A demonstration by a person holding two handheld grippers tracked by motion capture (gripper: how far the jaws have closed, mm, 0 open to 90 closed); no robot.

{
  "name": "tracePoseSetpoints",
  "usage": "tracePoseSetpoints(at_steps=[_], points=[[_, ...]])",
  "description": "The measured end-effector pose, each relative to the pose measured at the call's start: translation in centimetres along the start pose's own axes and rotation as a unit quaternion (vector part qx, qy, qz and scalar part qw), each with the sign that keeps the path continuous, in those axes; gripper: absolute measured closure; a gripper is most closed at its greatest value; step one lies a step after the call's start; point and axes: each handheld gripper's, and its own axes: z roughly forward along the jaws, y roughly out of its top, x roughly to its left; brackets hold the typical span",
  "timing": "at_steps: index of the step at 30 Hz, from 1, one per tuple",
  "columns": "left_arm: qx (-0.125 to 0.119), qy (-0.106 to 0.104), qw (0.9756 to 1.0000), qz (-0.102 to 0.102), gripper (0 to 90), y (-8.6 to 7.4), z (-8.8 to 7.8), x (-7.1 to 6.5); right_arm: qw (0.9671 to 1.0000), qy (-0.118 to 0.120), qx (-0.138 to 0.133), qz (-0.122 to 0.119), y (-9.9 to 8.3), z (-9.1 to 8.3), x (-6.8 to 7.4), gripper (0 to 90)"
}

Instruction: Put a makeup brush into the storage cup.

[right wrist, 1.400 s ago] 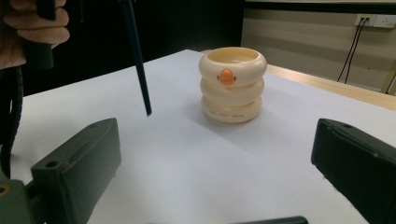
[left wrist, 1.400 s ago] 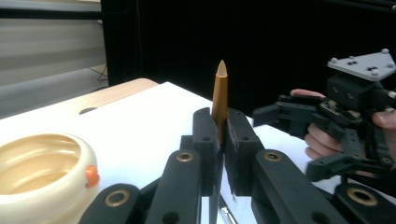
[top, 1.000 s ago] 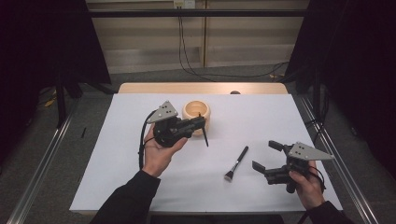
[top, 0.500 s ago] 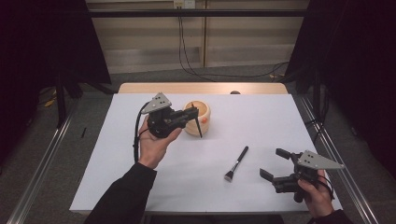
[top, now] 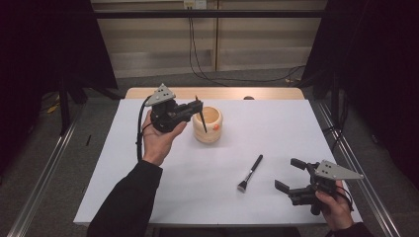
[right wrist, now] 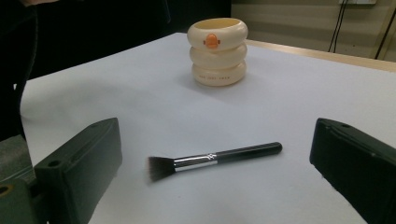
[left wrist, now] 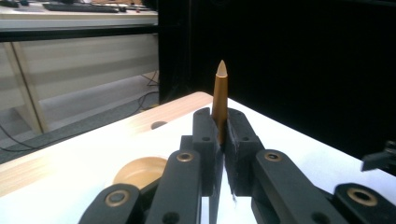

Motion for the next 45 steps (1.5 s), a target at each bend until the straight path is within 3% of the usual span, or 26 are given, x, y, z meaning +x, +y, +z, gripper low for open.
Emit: tracePoseSetpoints(at_steps=[6, 18, 24, 27, 32, 33, 45], points=[[-0.004, 0.014, 0.9999, -0.008, 84.2, 0.3, 0.9, 1.4, 1.0000, 0.001, -0.003, 0.001, 0.0, 0.0, 0.1, 2.2], [0.000, 0.046, 0.9988, -0.015, 84.2, 0.8, 2.7, 3.0, 1.0000, 0.006, 0.002, -0.006, -0.1, 0.2, 0.1, 3.8], [-0.003, 0.042, 0.9991, -0.010, 84.1, 0.2, 3.8, 3.3, 0.9999, 0.009, 0.000, -0.007, -0.1, 0.2, 0.0, 4.0], [0.005, 0.055, 0.9985, -0.007, 84.2, 0.0, 4.1, 3.4, 1.0000, 0.007, -0.001, -0.005, -0.1, 0.2, 0.0, 4.0], [0.009, 0.059, 0.9982, 0.003, 84.1, -0.4, 4.5, 3.2, 1.0000, 0.006, -0.003, -0.005, -0.1, 0.2, 0.0, 4.0], [0.008, 0.050, 0.9987, 0.004, 84.2, -0.5, 4.6, 3.3, 1.0000, 0.007, -0.003, -0.005, -0.1, 0.2, 0.0, 4.0], [0.022, 0.047, 0.9986, 0.000, 84.1, -2.4, 5.6, 3.4, 0.9999, 0.008, -0.002, -0.008, -0.1, 0.2, 0.1, 4.1]])
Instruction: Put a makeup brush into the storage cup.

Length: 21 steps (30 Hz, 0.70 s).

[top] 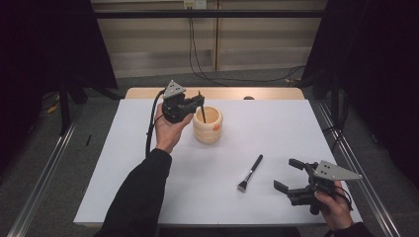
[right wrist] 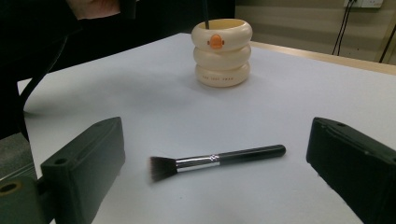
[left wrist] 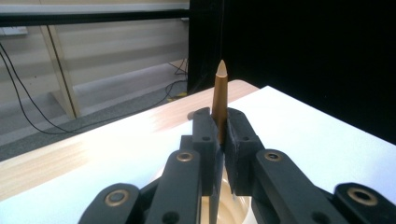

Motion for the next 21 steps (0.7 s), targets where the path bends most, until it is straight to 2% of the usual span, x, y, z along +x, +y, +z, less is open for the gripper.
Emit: tracePoseSetpoints(at_steps=[2, 3, 4, 7, 9, 11, 12, 13, 14, 16, 21], points=[[0.005, 0.007, 1.0000, 0.002, 84.1, -0.3, 0.1, -0.1, 1.0000, 0.000, 0.002, 0.001, 0.0, 0.0, 0.0, 4.0], [0.002, -0.002, 1.0000, -0.001, 84.1, -0.4, 0.2, -0.1, 1.0000, 0.000, 0.001, 0.001, 0.0, 0.0, 0.1, 3.9], [0.006, 0.004, 1.0000, -0.001, 84.1, -0.6, 0.2, -0.2, 1.0000, 0.000, 0.001, 0.001, 0.0, 0.0, 0.1, 3.9], [0.006, -0.004, 1.0000, -0.002, 84.0, -1.1, 0.4, -0.1, 1.0000, 0.001, 0.002, 0.001, 0.0, 0.1, 0.0, 3.8], [0.012, 0.002, 0.9999, -0.006, 84.0, -1.2, 0.4, 0.0, 1.0000, 0.001, 0.001, 0.001, 0.0, 0.0, 0.0, 3.8], [0.010, -0.006, 0.9999, -0.010, 83.9, -1.3, 0.4, 0.0, 1.0000, 0.000, 0.001, 0.001, 0.0, 0.0, 0.0, 3.8], [0.015, -0.002, 0.9999, -0.004, 83.9, -1.3, 0.3, 0.0, 1.0000, 0.000, 0.001, 0.002, 0.0, 0.0, 0.0, 3.8], [0.010, -0.010, 0.9999, -0.003, 83.9, -1.3, 0.4, 0.1, 1.0000, 0.000, 0.001, 0.001, 0.0, 0.0, 0.0, 3.8], [0.012, -0.004, 0.9999, -0.009, 83.8, -1.3, 0.3, 0.0, 1.0000, 0.001, 0.000, 0.001, 0.0, 0.1, 0.0, 3.8], [0.010, -0.014, 0.9998, -0.011, 83.5, -1.4, 0.4, 0.2, 1.0000, 0.001, 0.001, 0.001, 0.0, 0.1, 0.0, 3.8], [0.018, -0.010, 0.9998, -0.003, 82.1, -1.5, 0.6, -0.2, 0.9999, 0.010, 0.008, -0.011, 0.0, 0.2, 0.4, 3.5]])
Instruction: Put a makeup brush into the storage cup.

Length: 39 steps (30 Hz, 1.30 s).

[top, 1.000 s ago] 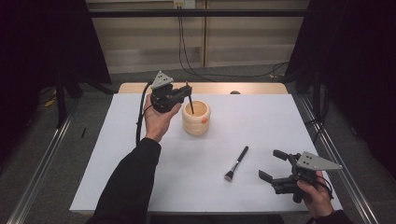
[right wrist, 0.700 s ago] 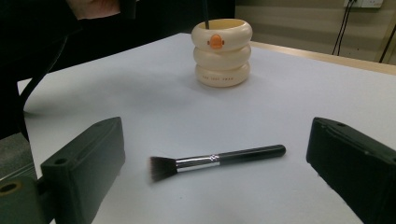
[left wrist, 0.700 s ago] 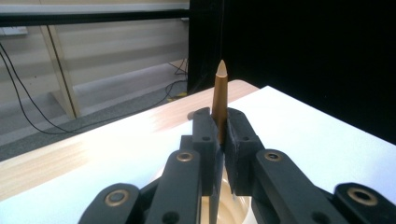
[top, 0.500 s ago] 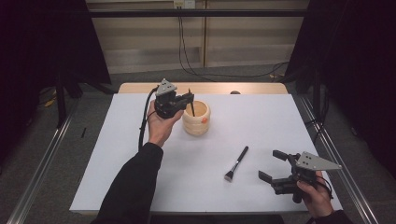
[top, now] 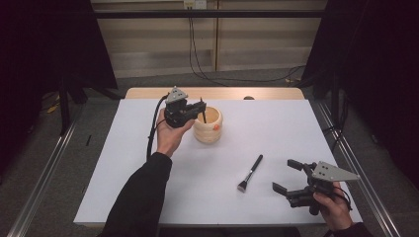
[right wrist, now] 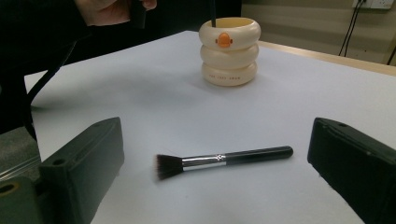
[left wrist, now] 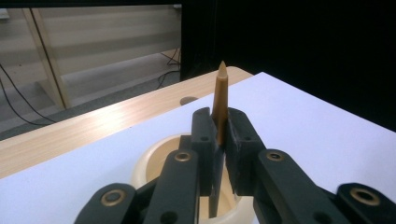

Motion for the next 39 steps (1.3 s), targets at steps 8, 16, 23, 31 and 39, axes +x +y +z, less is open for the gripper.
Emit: tracePoseSetpoints(at_steps=[8, 16, 23, 31, 39], points=[[-0.015, 0.005, 0.9999, 0.004, 64.0, 0.0, 0.1, -0.1, 1.0000, 0.002, -0.004, 0.005, 0.0, -0.1, -0.1, 3.5], [-0.023, 0.023, 0.9994, -0.012, 28.1, -0.2, 0.0, 0.2, 0.9999, -0.001, -0.008, 0.009, 0.0, -0.1, -0.2, 3.5], [-0.032, 0.014, 0.9992, -0.020, 4.0, 0.0, -0.4, 0.3, 0.9999, -0.002, -0.009, 0.011, 0.0, -0.1, -0.2, 3.4], [-0.021, 0.022, 0.9995, 0.007, 1.8, -0.1, -0.9, -0.3, 0.9999, -0.005, -0.008, 0.013, 0.0, -0.1, -0.3, 3.5], [-0.026, 0.024, 0.9992, 0.020, 1.3, -0.7, -1.9, -0.4, 0.9999, -0.004, -0.009, 0.014, 0.0, -0.1, -0.3, 3.5]])
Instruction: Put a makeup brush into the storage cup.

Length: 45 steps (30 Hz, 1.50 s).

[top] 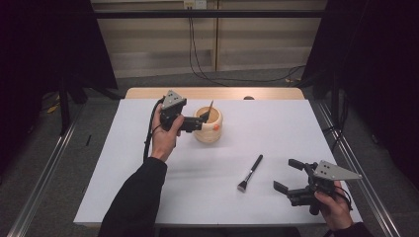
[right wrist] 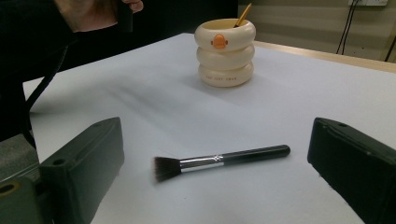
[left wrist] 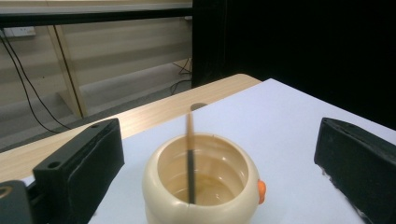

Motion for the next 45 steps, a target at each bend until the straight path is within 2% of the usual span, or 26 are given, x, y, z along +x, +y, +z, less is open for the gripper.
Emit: tracePoseSetpoints(at_steps=[2, 5, 7, 9, 11, 13, 17, 18, 20, 23, 25, 26, 27, 28, 31, 34, 35, 37, 38, 39, 40, 45], points=[[-0.003, 0.001, 1.0000, -0.003, 1.6, -0.3, -0.3, 0.1, 1.0000, -0.001, 0.000, 0.001, 0.0, 0.0, 0.0, 3.4], [-0.006, 0.016, 0.9999, -0.002, 1.6, -0.9, -0.9, -0.3, 1.0000, 0.000, 0.001, 0.000, 0.0, 0.0, 0.0, 3.4], [-0.014, 0.008, 0.9996, -0.021, 1.3, -1.1, -1.3, -0.5, 1.0000, 0.000, 0.001, 0.000, 0.0, 0.0, 0.0, 3.4], [-0.013, 0.010, 0.9998, -0.013, 1.0, -1.2, -1.7, -0.7, 1.0000, 0.000, 0.001, 0.001, 0.0, 0.0, 0.0, 3.4], [-0.014, 0.007, 0.9996, -0.024, 1.1, -1.3, -2.2, -0.8, 1.0000, -0.001, 0.001, 0.000, 0.0, 0.0, 0.0, 3.4], [-0.010, -0.010, 0.9993, -0.035, 1.3, -1.2, -2.7, -0.8, 1.0000, -0.002, 0.001, 0.001, 0.0, 0.0, 0.0, 3.4], [-0.003, 0.002, 1.0000, -0.008, 1.4, -1.3, -3.7, -1.1, 1.0000, -0.006, 0.000, 0.001, 0.0, -0.1, -0.1, 3.4], [-0.009, 0.000, 0.9998, -0.017, 1.3, -1.4, -3.9, -1.2, 1.0000, -0.004, 0.001, 0.001, 0.0, -0.1, -0.1, 3.4], [-0.012, 0.000, 0.9998, -0.015, 1.2, -1.5, -4.3, -1.1, 1.0000, -0.004, 0.000, 0.001, 0.0, -0.1, -0.1, 3.4], [-0.011, 0.017, 0.9997, -0.009, 0.5, -1.8, -4.7, -1.2, 1.0000, -0.004, -0.001, 0.004, 0.0, -0.1, -0.1, 3.3], [-0.011, 0.012, 0.9998, -0.011, 1.0, -2.0, -5.1, -1.2, 1.0000, -0.005, 0.000, 0.002, 0.0, -0.1, -0.2, 3.3], [-0.019, 0.010, 0.9996, -0.017, 0.8, -2.1, -5.3, -1.2, 1.0000, -0.006, 0.000, 0.002, 0.0, -0.1, -0.2, 3.3], [-0.022, 0.018, 0.9996, -0.008, 1.0, -2.2, -5.6, -1.2, 1.0000, -0.006, 0.000, 0.003, 0.0, -0.2, -0.2, 3.2], [-0.029, 0.016, 0.9992, -0.020, 0.7, -2.3, -5.7, -1.3, 1.0000, -0.006, 0.000, 0.004, 0.0, -0.2, -0.2, 3.2], [-0.031, 0.008, 0.9991, -0.027, 1.7, -2.6, -6.4, -1.2, 1.0000, -0.006, 0.001, 0.004, 0.0, -0.2, -0.2, 3.2], [-0.031, -0.010, 0.9987, -0.039, 2.4, -2.8, -7.2, -1.3, 1.0000, -0.009, 0.001, 0.004, 0.0, -0.2, -0.2, 3.2], [-0.031, -0.003, 0.9991, -0.028, 2.1, -3.0, -7.5, -1.5, 0.9999, -0.009, 0.001, 0.004, 0.0, -0.2, -0.2, 3.2], [-0.038, -0.008, 0.9990, -0.020, 2.0, -3.2, -8.0, -1.8, 1.0000, -0.008, 0.001, 0.006, 0.0, -0.2, -0.2, 3.3], [-0.039, -0.001, 0.9990, -0.023, 1.3, -3.3, -8.3, -2.0, 0.9999, -0.010, 0.001, 0.005, 0.0, -0.2, -0.2, 3.2], [-0.039, 0.005, 0.9991, -0.015, 1.5, -3.4, -8.5, -2.1, 0.9999, -0.010, 0.000, 0.005, 0.0, -0.1, -0.2, 3.3], [-0.042, 0.004, 0.9989, -0.018, 1.6, -3.6, -8.7, -2.2, 0.9999, -0.009, 0.000, 0.006, 0.0, -0.1, -0.2, 3.3], [-0.035, 0.021, 0.9992, -0.001, 1.3, -4.1, -9.8, -2.5, 0.9999, -0.010, 0.000, 0.005, 0.0, -0.1, -0.2, 3.3]])
